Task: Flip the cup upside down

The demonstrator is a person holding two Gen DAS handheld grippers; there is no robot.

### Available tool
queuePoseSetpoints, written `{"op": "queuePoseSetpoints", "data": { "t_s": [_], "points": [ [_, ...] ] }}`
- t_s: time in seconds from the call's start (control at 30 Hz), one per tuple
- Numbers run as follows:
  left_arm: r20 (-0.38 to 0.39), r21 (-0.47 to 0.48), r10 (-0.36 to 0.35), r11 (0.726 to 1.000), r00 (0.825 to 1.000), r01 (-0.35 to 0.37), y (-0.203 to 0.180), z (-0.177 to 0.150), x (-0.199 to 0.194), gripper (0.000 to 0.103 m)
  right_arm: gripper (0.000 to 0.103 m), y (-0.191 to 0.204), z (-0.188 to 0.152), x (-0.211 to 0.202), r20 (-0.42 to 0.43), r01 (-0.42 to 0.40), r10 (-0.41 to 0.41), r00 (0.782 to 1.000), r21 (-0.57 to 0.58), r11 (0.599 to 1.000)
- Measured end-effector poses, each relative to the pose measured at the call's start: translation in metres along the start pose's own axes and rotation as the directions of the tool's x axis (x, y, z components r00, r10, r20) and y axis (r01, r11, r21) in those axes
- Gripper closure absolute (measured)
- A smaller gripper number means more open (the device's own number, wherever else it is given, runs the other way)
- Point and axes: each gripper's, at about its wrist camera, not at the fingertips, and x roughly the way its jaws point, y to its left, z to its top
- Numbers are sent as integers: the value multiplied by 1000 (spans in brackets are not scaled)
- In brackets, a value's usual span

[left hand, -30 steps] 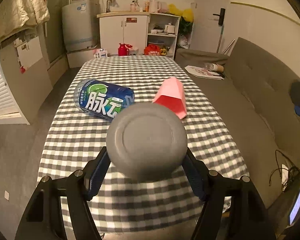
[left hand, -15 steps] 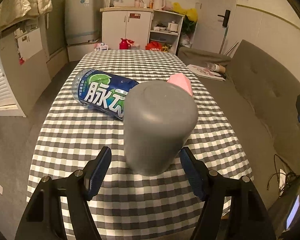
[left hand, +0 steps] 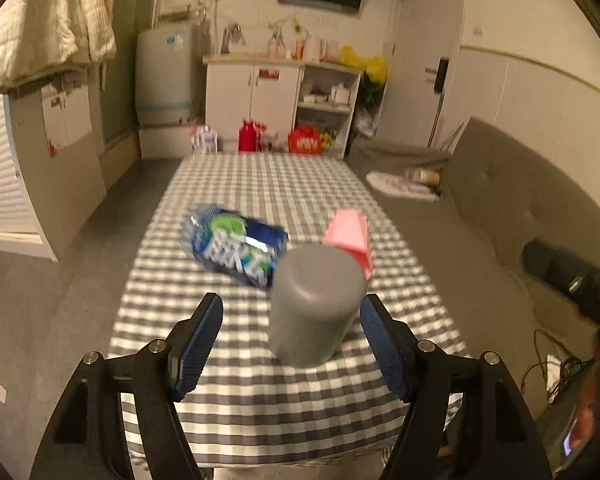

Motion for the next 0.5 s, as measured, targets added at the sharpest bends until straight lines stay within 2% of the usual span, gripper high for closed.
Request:
{"op": "queuePoseSetpoints", "data": {
  "t_s": [0.1,0.2,0.3,0.5],
  "points": [
    [51,6,19,1000,999,-19,6,7,-22,29,0,8,-1,-9,25,-5,5,1000,-22,1000],
    [88,44,68,996,994,-72,11,5,-38,29,0,19,-4,-12,35,-11,13,999,-47,999],
    [77,52,95,994,992,-99,18,0,-43,29,0,28,-11,-12,29,-17,19,999,-65,998],
    [50,18,99,995,994,-101,31,-17,-50,29,0,39,-27,-5,-21,-26,24,999,-61,998]
  ]
}}
